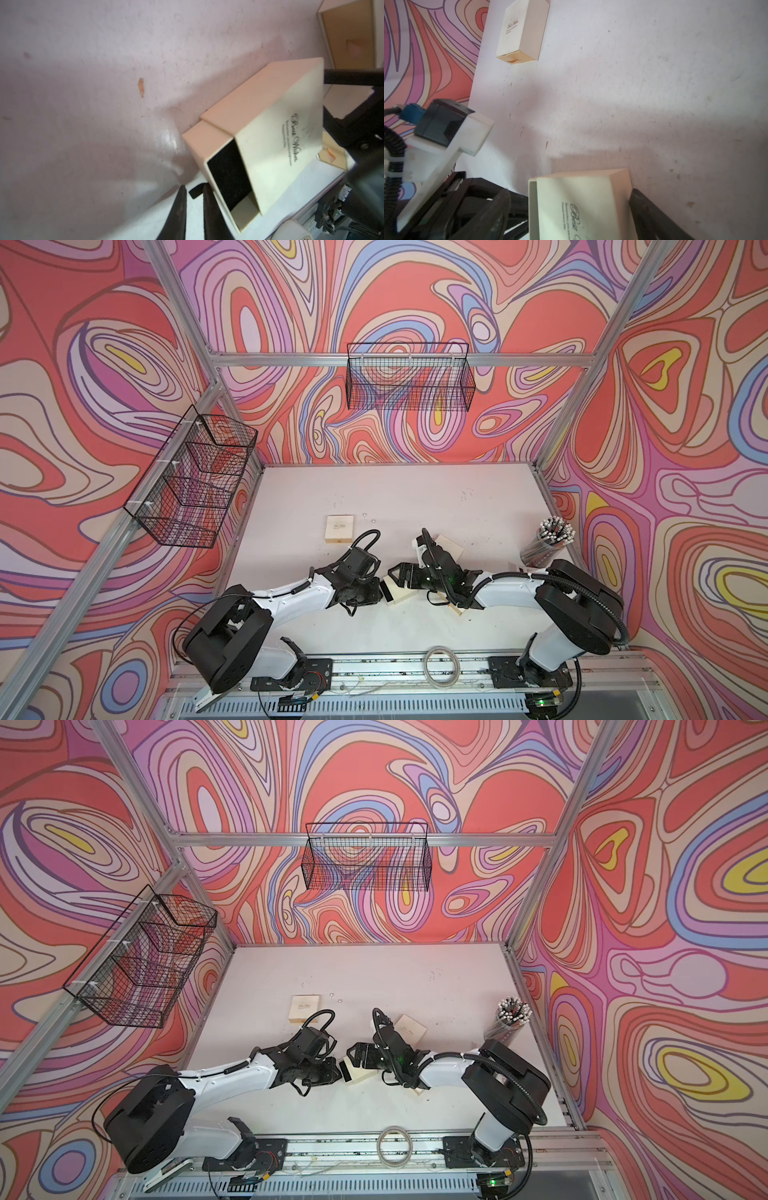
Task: Take out the earrings from the drawer-style jewelry box
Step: Close the drawer of the jewelry box.
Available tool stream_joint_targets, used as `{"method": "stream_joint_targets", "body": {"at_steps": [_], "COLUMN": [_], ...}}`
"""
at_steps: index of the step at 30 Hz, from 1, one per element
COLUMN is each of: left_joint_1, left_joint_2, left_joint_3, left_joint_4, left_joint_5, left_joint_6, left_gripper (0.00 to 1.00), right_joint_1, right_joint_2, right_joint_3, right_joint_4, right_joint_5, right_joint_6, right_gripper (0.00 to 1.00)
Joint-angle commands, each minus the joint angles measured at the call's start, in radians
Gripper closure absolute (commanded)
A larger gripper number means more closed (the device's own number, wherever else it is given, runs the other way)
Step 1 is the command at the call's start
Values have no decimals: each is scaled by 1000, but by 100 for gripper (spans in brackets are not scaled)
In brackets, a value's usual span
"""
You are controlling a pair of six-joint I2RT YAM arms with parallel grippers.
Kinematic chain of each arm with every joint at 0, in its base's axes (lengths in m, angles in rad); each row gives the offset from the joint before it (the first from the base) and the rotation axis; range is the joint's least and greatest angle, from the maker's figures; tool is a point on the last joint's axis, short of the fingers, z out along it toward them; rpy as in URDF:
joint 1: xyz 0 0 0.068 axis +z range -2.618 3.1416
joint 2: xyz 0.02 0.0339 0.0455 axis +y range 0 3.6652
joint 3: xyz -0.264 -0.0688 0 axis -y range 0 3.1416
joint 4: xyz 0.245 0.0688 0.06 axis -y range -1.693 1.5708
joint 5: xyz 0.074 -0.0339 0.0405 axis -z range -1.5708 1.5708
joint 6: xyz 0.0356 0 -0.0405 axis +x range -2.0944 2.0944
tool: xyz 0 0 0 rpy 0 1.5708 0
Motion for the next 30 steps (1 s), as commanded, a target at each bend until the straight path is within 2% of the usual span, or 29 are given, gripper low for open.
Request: {"method": "stream_joint_targets", "body": {"at_steps": [1, 11, 20, 22, 30], "left_joint_1": [-17, -82, -92, -93, -101], "left_joint_2": [12, 2, -8, -36, -291], "left_joint_3": [-15, -30, -44, -86, -125], "left_joint_4": [93, 223, 188, 165, 10], "left_joint_5": [-1, -64, -91, -95, -159], "left_joint_6": [-41, -104, -92, -72, 39], "left_gripper": [83, 82, 79, 75, 37], "right_joint_1": [10, 13, 12, 12, -2], "right_joint_2": [17, 31, 56, 44, -6], "right_joint_3": [-2, 13, 47, 48, 180], "right_joint_4": [27, 37, 21, -1, -184], "right_joint_5": [-13, -18, -12, 18, 127], "right_joint_6": [16, 15, 6, 2, -92], "right_gripper": [8, 8, 9, 8, 7]}}
